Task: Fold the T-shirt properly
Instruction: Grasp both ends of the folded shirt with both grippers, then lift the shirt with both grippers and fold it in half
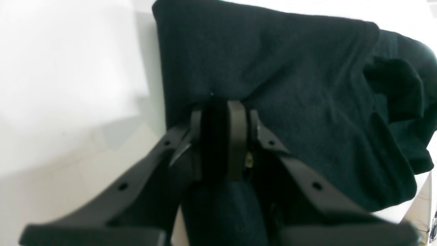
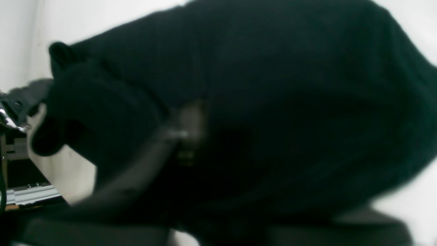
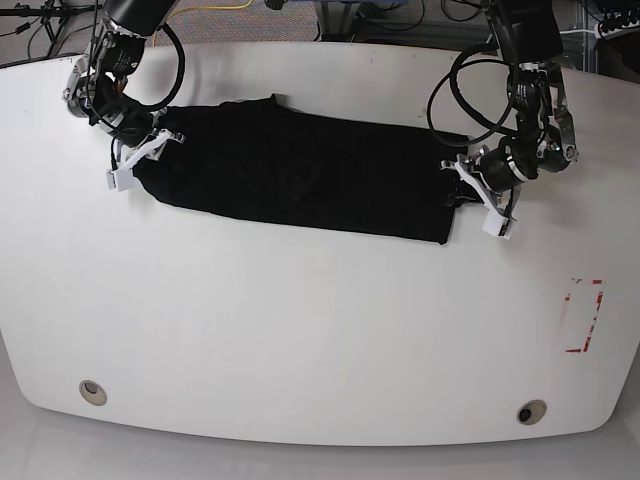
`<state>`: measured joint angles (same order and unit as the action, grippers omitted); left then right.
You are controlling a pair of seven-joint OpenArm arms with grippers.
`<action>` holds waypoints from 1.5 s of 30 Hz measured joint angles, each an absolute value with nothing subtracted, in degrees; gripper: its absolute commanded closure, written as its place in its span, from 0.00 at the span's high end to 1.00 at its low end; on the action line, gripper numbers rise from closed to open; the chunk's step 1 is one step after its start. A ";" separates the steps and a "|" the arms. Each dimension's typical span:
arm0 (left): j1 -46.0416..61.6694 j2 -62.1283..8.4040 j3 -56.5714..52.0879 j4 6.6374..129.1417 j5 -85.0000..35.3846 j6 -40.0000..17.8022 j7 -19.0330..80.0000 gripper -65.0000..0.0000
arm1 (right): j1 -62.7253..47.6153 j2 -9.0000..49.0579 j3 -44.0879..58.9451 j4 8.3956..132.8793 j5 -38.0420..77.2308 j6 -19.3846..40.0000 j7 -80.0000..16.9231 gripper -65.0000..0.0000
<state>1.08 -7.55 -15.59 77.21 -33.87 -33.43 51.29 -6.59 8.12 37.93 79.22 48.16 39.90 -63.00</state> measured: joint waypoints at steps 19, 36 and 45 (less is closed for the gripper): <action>0.62 -8.47 -11.16 77.80 -31.03 -31.29 50.22 0.12 | -12.34 9.50 28.10 109.75 47.99 31.35 -63.55 0.00; 0.67 -7.94 -11.11 77.89 -30.76 -29.98 50.06 0.12 | -8.32 1.15 7.68 113.95 47.79 28.42 -63.48 0.00; 0.64 -6.83 -11.14 77.91 -30.30 -29.36 49.47 0.12 | -4.54 -2.11 0.69 112.18 44.25 26.74 -61.06 0.00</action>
<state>0.64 -6.83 -11.14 77.91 -30.30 -29.36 49.47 -4.54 -2.11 0.69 112.18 44.25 26.74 -61.06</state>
